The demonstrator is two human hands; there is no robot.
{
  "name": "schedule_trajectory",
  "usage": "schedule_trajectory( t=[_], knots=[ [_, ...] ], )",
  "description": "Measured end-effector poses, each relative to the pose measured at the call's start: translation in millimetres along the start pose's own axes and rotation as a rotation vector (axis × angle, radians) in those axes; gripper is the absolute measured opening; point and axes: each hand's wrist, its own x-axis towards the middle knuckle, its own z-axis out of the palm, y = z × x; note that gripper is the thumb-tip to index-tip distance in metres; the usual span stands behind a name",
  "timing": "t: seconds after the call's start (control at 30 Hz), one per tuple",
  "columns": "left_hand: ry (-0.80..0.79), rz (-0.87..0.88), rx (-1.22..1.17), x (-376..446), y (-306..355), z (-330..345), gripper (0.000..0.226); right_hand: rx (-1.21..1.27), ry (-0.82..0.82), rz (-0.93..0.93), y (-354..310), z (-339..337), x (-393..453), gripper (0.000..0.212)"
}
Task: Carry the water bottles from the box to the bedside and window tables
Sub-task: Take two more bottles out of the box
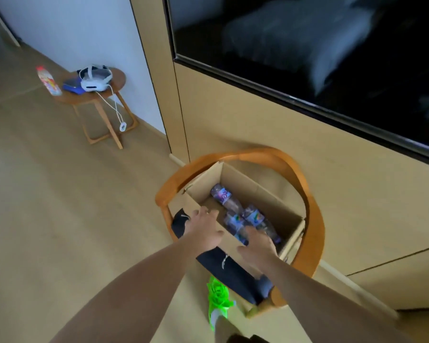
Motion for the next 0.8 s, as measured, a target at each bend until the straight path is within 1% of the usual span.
schedule_trajectory(
  t=[0.07,0.17,0.3,0.43,0.57,0.63,0.7,0.73,0.8],
  knots=[
    [-0.021,0.003,-0.007,38.7,-5.6,-6.3,0.064,0.022,-0.011,0.04,-2.3,0.9,39.6,0.057],
    [-0.075,-0.015,-0.009,89.4,-9.1,-8.6,0.066,0.094,-0.054,0.13,-3.0,4.5,82.2,0.064],
    [-0.165,0.021,-0.013,143.1,-1.3,-1.1,0.062,0.176,-0.1,0.244,5.1,7.0,122.3,0.063],
    [-0.235,0.091,0.042,179.3,5.1,12.4,0.056,0.255,-0.121,0.398,13.8,5.5,145.3,0.059],
    [-0.31,0.128,0.086,213.3,6.5,23.2,0.062,0.293,-0.096,0.526,24.0,12.5,160.6,0.057],
    [-0.314,0.171,0.107,228.1,3.9,27.7,0.063,0.331,-0.08,0.576,28.2,16.7,168.6,0.053],
    [-0.299,0.222,0.164,241.5,-1.6,33.4,0.063,0.473,-0.026,0.676,31.6,22.0,178.0,0.05],
    [-0.291,0.249,0.191,249.6,-4.7,36.9,0.064,0.621,0.028,0.757,33.7,24.6,183.8,0.051],
    [-0.274,0.324,0.225,268.8,-11.5,44.9,0.066,1.007,0.169,0.939,38.2,29.7,195.7,0.051]
  ],
)
